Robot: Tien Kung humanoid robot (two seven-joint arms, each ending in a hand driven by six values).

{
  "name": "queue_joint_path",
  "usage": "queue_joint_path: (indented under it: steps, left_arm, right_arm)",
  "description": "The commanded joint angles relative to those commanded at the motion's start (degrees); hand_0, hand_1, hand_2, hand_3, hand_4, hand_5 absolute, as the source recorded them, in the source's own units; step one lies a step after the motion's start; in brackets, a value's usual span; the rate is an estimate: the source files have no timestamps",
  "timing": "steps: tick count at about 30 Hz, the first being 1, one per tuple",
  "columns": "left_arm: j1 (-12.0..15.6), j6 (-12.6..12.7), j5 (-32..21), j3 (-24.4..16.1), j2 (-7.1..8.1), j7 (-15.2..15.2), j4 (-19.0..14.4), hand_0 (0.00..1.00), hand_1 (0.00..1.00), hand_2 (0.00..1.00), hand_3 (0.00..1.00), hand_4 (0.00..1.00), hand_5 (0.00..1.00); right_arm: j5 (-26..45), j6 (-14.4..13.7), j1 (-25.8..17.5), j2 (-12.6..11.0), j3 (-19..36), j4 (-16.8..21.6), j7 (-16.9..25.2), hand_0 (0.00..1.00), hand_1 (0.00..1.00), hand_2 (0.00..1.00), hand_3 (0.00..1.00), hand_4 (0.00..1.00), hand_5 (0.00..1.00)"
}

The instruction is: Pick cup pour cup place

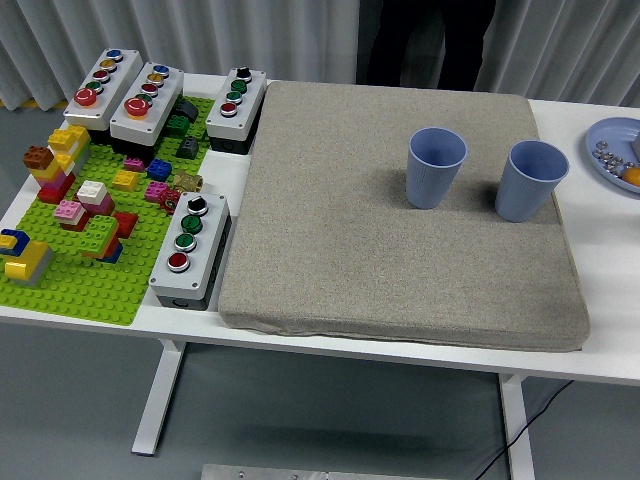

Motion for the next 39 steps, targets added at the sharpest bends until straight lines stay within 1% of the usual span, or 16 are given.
queue_joint_path:
  steps: [17, 22, 23, 24, 26, 27, 28, 29, 31, 33, 34, 36, 39]
  left_arm:
    - [0.35, -0.07, -0.30, 0.49, 0.07, 0.02, 0.00, 0.763, 0.800, 0.844, 0.754, 0.510, 0.954]
    - [0.32, -0.10, -0.39, 0.65, 0.10, -0.03, 0.00, 0.765, 0.799, 0.844, 0.754, 0.510, 0.952]
    - [0.30, -0.13, -0.45, 0.78, 0.12, -0.05, 0.00, 0.765, 0.799, 0.844, 0.754, 0.510, 0.952]
    - [0.28, -0.14, -0.47, 0.80, 0.12, -0.07, 0.00, 0.765, 0.799, 0.844, 0.754, 0.510, 0.952]
    - [0.22, -0.13, -0.30, 0.63, 0.11, -0.09, 0.00, 0.765, 0.799, 0.844, 0.754, 0.510, 0.952]
    - [0.22, -0.13, -0.26, 0.60, 0.11, -0.09, 0.00, 0.765, 0.799, 0.844, 0.754, 0.510, 0.952]
    - [0.19, -0.15, -0.25, 0.63, 0.12, -0.11, 0.00, 0.765, 0.800, 0.844, 0.754, 0.510, 0.954]
    - [0.16, -0.17, -0.26, 0.65, 0.14, -0.14, 0.00, 0.765, 0.800, 0.844, 0.754, 0.510, 0.954]
    - [0.15, -0.18, -0.23, 0.61, 0.16, -0.16, 0.00, 0.765, 0.800, 0.844, 0.754, 0.510, 0.954]
    - [0.08, -0.21, -0.28, 0.67, 0.19, -0.20, 0.00, 0.765, 0.800, 0.844, 0.754, 0.510, 0.954]
    - [0.04, -0.23, -0.22, 0.65, 0.20, -0.20, 0.00, 0.765, 0.800, 0.844, 0.754, 0.510, 0.954]
    - [-0.02, -0.27, 0.02, 0.52, 0.21, -0.19, 0.00, 0.765, 0.800, 0.844, 0.754, 0.510, 0.954]
    - [-0.05, -0.33, 0.21, 0.49, 0.22, -0.19, 0.00, 0.765, 0.800, 0.844, 0.754, 0.510, 0.954]
  right_arm:
    - [0.05, 0.03, -0.27, 0.18, -0.53, 0.19, 0.01, 0.924, 0.826, 0.838, 0.829, 0.679, 0.998]
    - [0.65, 0.84, -0.60, 0.14, -0.61, 0.31, 0.18, 0.924, 0.827, 0.838, 0.829, 0.682, 0.998]
    - [1.61, 2.47, -0.87, -0.08, -0.34, 0.40, 0.76, 0.924, 0.827, 0.838, 0.829, 0.682, 0.998]
    - [1.89, 3.39, -1.07, -0.29, -0.08, 0.61, 0.84, 0.924, 0.827, 0.838, 0.829, 0.682, 0.998]
    - [1.02, 7.05, -1.79, -1.06, 0.70, 1.73, 0.22, 0.924, 0.827, 0.838, 0.829, 0.682, 0.998]
    - [0.78, 7.75, -1.90, -1.18, 0.81, 1.93, 0.09, 0.924, 0.827, 0.838, 0.829, 0.682, 0.998]
    - [-0.29, 9.13, -2.42, -1.75, 1.15, 2.91, -0.84, 0.896, 0.817, 0.845, 0.866, 0.841, 0.346]
    - [-2.04, 11.11, -3.36, -2.73, 1.54, 4.33, -2.43, 0.896, 0.817, 0.845, 0.866, 0.841, 0.346]
    - [-4.23, 13.75, -4.30, -3.67, 1.86, 5.99, -4.48, 0.896, 0.817, 0.845, 0.866, 0.841, 0.346]
    - [-5.37, 16.81, -6.34, -5.29, 2.21, 8.69, -6.78, 0.896, 0.817, 0.845, 0.866, 0.841, 0.346]
    - [-5.02, 17.37, -7.10, -5.79, 2.25, 9.61, -7.14, 0.902, 0.827, 0.887, 0.891, 0.858, 0.281]
    - [-3.84, 17.76, -8.78, -6.56, 2.37, 11.43, -7.45, 0.902, 0.827, 0.887, 0.891, 0.858, 0.281]
    - [-3.66, 18.23, -10.67, -7.14, 2.72, 13.16, -7.95, 0.902, 0.827, 0.887, 0.891, 0.858, 0.281]
